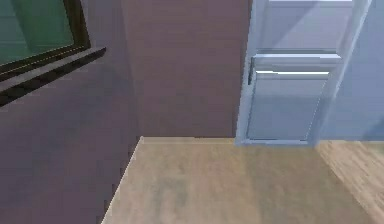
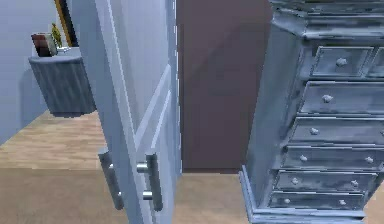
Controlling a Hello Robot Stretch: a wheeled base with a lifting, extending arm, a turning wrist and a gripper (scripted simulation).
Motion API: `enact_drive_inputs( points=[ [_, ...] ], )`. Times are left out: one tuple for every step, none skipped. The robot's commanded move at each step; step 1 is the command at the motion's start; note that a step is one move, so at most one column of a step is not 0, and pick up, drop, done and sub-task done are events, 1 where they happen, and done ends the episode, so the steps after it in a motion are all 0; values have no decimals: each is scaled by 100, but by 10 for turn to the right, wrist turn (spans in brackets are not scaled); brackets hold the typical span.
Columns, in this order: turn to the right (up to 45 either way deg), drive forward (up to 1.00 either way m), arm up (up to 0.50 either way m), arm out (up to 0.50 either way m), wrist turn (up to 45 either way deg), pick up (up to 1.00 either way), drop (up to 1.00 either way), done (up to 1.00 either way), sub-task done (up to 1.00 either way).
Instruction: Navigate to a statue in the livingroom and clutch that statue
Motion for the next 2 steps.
enact_drive_inputs(
  points=[
    [0,45,0,0,0,0,0,0,0],
    [450,0,0,0,0,0,0,0,0]
  ],
)
